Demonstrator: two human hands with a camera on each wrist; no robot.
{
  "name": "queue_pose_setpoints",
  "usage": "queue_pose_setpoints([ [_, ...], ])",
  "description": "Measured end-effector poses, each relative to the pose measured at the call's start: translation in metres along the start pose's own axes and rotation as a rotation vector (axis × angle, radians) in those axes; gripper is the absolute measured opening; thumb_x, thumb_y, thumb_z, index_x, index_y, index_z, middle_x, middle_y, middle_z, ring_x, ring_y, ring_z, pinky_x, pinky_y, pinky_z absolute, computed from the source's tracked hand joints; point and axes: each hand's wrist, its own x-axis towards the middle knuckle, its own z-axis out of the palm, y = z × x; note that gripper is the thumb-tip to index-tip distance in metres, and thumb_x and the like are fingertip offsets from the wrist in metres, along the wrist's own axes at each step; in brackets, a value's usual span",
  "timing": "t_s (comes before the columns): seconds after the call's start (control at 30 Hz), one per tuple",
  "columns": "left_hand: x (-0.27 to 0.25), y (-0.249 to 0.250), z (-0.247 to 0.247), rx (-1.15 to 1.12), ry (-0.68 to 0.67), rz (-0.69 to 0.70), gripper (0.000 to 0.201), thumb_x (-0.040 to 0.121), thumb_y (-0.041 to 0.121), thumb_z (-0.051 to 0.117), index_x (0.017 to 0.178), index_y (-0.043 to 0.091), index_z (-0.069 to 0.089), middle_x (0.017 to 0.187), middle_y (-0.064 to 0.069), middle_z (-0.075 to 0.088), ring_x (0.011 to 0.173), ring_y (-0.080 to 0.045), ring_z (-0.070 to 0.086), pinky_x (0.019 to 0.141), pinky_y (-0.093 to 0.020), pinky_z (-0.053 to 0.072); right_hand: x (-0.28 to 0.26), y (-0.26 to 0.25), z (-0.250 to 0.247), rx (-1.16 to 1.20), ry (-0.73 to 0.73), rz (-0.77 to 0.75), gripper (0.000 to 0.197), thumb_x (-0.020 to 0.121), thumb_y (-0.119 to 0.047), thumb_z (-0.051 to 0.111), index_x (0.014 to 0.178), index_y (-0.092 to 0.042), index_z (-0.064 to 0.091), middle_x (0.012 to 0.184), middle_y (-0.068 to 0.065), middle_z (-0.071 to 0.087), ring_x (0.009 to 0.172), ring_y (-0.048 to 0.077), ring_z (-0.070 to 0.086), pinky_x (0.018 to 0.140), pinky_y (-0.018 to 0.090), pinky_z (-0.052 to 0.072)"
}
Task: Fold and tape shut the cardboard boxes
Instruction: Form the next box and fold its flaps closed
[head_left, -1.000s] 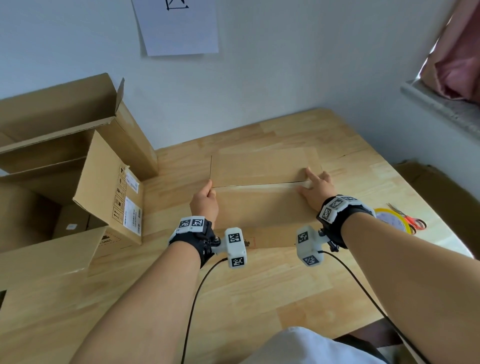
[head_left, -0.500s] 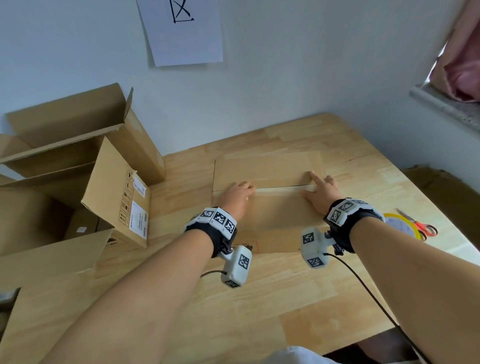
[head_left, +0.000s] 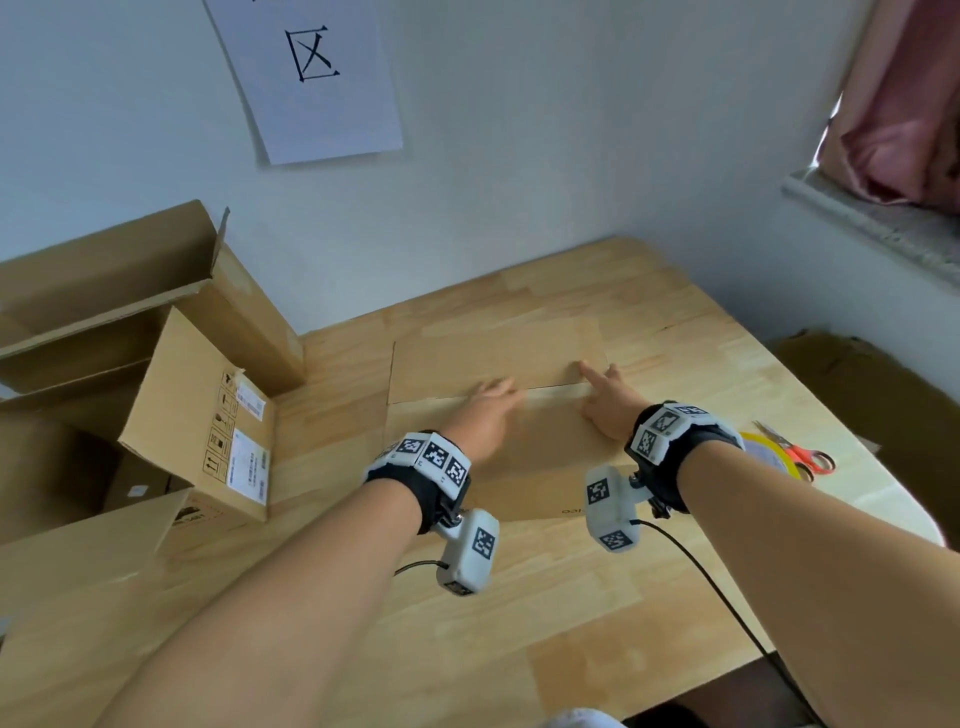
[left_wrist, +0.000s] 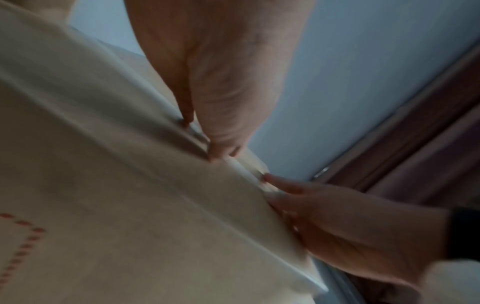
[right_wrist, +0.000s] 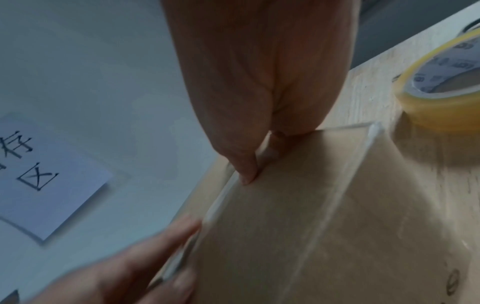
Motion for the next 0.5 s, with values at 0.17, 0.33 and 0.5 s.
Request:
queue_pose_setpoints([
  [0.17,0.012,0.049,0.011,0.237,-0.310,-0.004,0.107,0.082,0.061,0.057,0.152,0.015,-0.009,0.158,0.001,-0.020,0.145,-0.025,-0.017,0.115,-0.060,0.003,-0.003,0.006,0.001,-0.308,-0.029,-0.074,0.038,0.100,-0.020,0.038,0.136,-0.013,0.046,0.143,0.011,0.039,0.141,0.041,0.008,0.110,0.051,0.025],
  [0.33,0.017,0.043,0.009,0.273,-0.322,0.000,0.119,0.072,0.062,0.068,0.152,0.019,-0.009,0.158,0.004,-0.017,0.146,-0.024,-0.012,0.115,-0.058,0.012,-0.007,0.008,-0.009,0.166,-0.038,-0.029,0.064,0.095,-0.012,0.048,0.151,-0.016,0.015,0.154,0.018,0.012,0.139,0.038,0.021,0.112,0.041,0.023],
  [0.5,0.015,0.043,0.009,0.289,-0.311,0.003,0.115,0.074,0.063,0.066,0.152,0.022,-0.009,0.158,0.006,-0.016,0.146,-0.022,-0.012,0.118,-0.052,0.011,-0.007,0.052,-0.028,0.311,-0.103,-0.044,0.051,0.098,-0.029,0.048,0.146,-0.023,0.032,0.147,0.011,0.037,0.132,0.029,0.039,0.104,0.035,0.033],
])
